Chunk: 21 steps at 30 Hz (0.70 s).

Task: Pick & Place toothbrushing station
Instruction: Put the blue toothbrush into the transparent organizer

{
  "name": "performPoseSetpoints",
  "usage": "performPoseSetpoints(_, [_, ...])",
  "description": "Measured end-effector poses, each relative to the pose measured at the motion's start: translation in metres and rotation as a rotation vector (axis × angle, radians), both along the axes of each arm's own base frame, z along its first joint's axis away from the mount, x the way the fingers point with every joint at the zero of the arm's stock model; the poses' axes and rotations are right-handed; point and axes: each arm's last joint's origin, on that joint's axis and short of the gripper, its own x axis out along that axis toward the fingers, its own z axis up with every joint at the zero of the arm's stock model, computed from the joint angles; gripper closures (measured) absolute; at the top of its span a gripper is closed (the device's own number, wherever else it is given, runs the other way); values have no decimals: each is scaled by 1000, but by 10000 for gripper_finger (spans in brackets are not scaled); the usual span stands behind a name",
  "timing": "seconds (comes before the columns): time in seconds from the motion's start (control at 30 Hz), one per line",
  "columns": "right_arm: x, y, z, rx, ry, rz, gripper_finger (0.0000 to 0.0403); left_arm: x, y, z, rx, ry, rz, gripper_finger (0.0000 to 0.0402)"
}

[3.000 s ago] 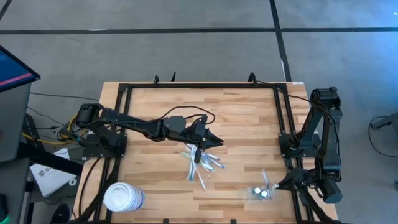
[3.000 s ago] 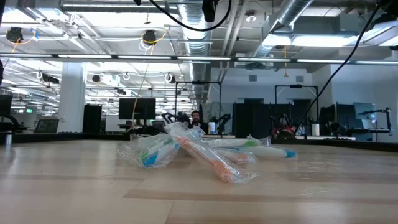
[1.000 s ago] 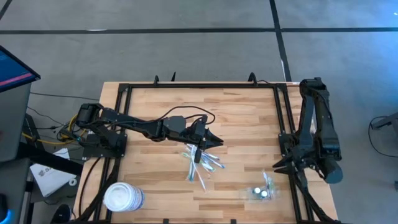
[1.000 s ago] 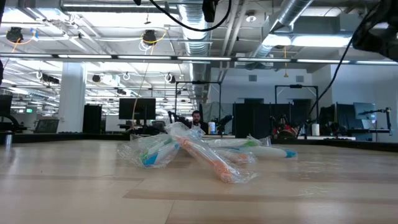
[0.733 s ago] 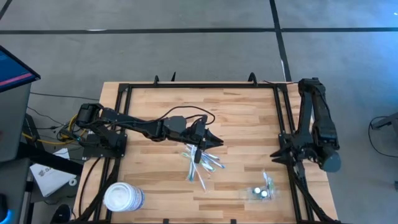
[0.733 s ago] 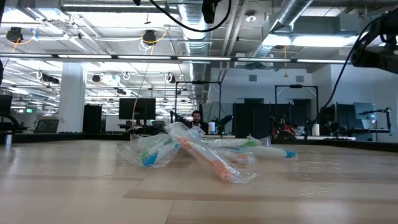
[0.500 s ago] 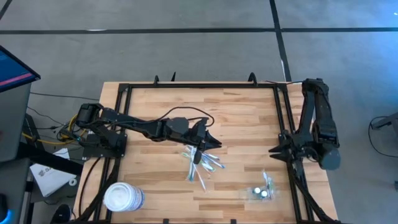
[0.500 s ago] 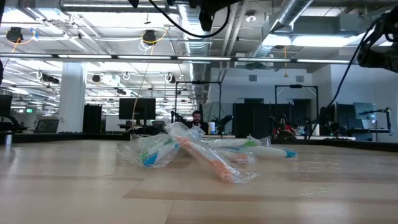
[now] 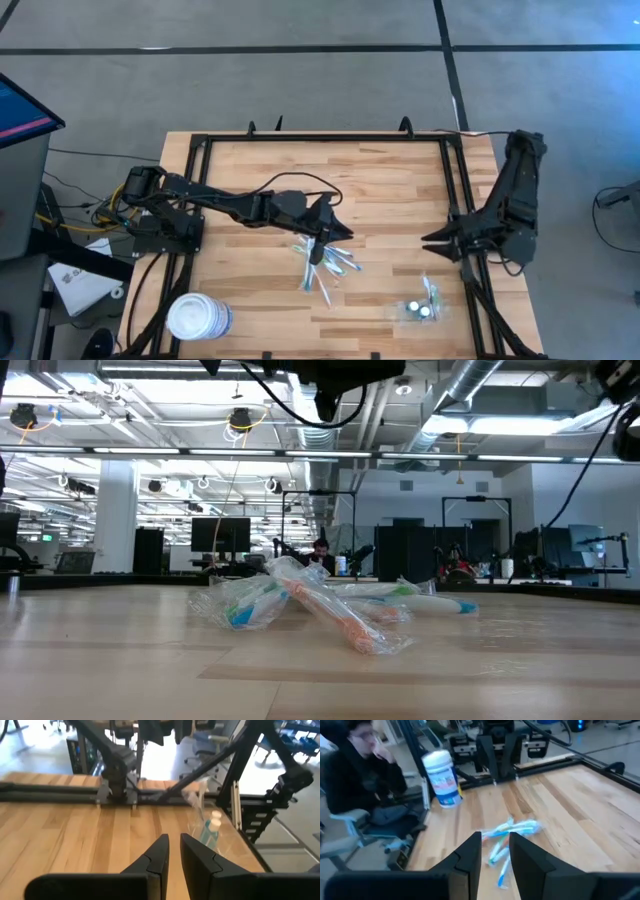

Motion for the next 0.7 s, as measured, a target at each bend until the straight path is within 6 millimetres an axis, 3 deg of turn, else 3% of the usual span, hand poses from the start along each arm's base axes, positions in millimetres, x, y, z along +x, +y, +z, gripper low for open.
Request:
performPoseSetpoints(0.37, [37,-8,-9,-50,91,-130,311,-1,2,-4,1,39,6,361])
performPoseSetpoints(0.7, [53,-16,-3,-98,72,-105,311,-8,19,-23,-76,271,88,361])
